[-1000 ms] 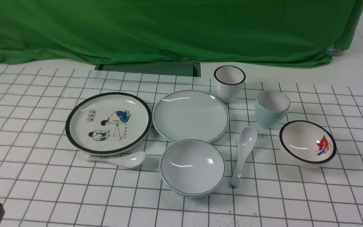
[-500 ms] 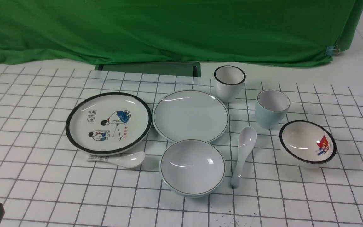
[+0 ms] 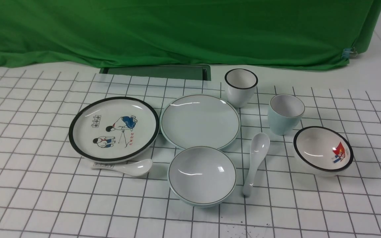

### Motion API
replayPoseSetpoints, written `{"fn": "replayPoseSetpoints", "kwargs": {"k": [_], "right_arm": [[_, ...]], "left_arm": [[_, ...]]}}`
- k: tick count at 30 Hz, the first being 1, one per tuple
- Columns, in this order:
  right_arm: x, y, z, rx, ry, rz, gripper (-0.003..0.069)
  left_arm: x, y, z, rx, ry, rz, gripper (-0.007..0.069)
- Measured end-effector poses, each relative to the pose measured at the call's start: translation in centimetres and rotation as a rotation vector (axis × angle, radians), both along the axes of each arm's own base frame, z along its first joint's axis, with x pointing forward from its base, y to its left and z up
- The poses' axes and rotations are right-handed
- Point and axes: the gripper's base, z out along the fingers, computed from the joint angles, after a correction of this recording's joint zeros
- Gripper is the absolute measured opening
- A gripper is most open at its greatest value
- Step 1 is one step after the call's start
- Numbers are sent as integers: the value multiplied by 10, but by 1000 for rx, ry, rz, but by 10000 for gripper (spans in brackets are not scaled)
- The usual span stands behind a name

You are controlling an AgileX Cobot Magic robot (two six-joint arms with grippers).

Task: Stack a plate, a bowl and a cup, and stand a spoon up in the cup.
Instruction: Use the left arm to grab a blue rice bowl

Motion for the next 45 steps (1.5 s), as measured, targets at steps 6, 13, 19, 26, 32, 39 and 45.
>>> {"fn": "replayPoseSetpoints", "kwargs": {"k": [6, 13, 19, 26, 32, 39, 45], "right_arm": [[-4, 2, 35, 37, -387, 27, 242], [-15, 3, 57, 260, -632, 102, 238], [-8, 3, 71, 257, -612, 100, 111], [24, 4, 122, 93, -433, 42, 13], [74, 5, 135, -24, -147, 17, 13], [132, 14, 111, -71, 395, 52, 11], [151, 43, 82, -151, 706, 177, 11]], "left_arm": [[-4, 0, 28, -6, -312, 0, -29], [-14, 2, 49, -131, -570, -8, -29], [-17, 3, 54, -377, -624, -85, -27], [-11, 2, 60, -335, -594, -70, -16], [15, 1, 99, -332, -286, -35, -15], [77, -3, 96, -358, 98, 11, -10], [118, -35, 97, -321, 500, -106, -12]]}}
